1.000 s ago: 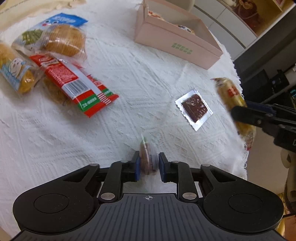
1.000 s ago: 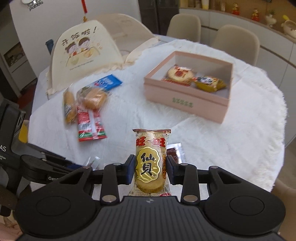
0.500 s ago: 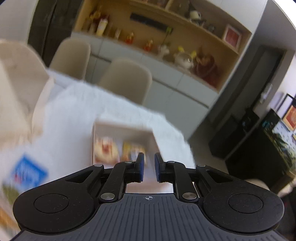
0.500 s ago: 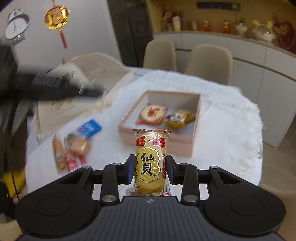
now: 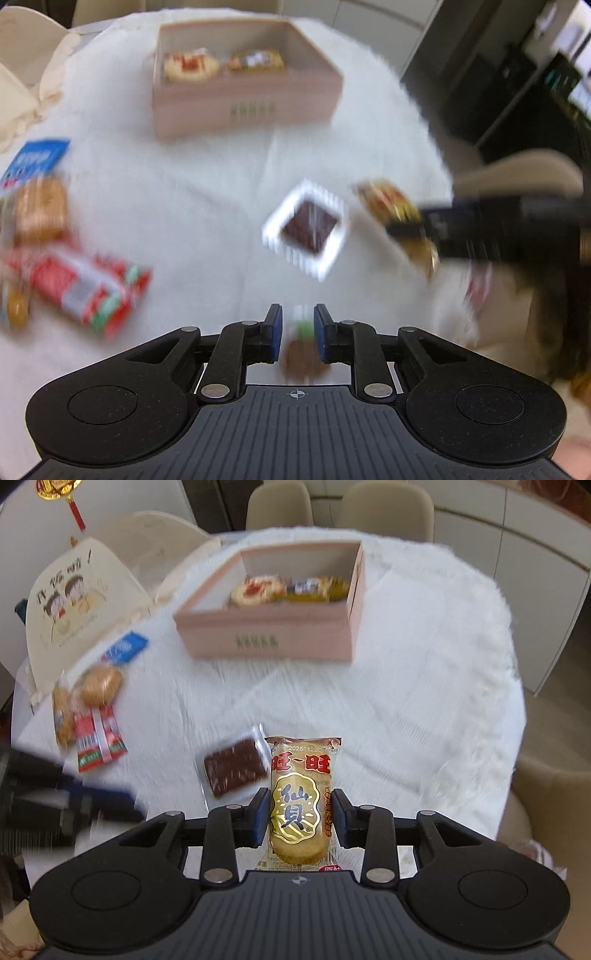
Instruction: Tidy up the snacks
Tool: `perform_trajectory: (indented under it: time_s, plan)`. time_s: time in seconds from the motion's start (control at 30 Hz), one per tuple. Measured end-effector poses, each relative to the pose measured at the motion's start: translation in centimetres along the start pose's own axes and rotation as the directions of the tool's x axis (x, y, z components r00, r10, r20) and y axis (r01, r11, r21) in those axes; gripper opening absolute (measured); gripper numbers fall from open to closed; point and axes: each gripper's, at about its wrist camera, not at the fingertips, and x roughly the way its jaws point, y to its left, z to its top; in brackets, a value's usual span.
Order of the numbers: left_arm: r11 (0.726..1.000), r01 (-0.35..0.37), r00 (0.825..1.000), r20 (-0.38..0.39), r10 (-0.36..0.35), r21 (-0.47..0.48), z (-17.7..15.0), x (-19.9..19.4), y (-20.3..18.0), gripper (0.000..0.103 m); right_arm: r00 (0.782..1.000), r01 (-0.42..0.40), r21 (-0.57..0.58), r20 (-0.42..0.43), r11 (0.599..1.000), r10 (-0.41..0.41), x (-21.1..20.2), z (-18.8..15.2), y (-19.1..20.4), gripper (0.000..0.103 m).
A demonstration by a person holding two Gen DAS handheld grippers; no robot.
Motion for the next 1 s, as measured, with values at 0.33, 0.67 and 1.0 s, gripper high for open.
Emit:
perform_trajectory:
  time_s: [0.33,0.67,1.0]
  plan:
    - [0.996,-0.08,0.997,-0.001,0.08,0.031,-1.4,1.4,-2.1,0.033,0.999,0.028,-0.099,-0.031,0.995,-0.031,2.2,-1.7,1.5,0.062]
    - [0.998,-0.05,0.998,-0.041,0.052,0.036,-2.0,2.0,-2.7,0.044,0.997,0.08,-0.146,0.005,0.986,-0.08,2.5,-1.5,2.0,0.045]
    - [1.0,0.02,0.99,0.143,-0.018,-0.019,1.3,-2.5,-0.7,0.042,0.993,0.031,-0.139,0.119,0.99,-0.014,-3.3,1.7,1.1,0.035]
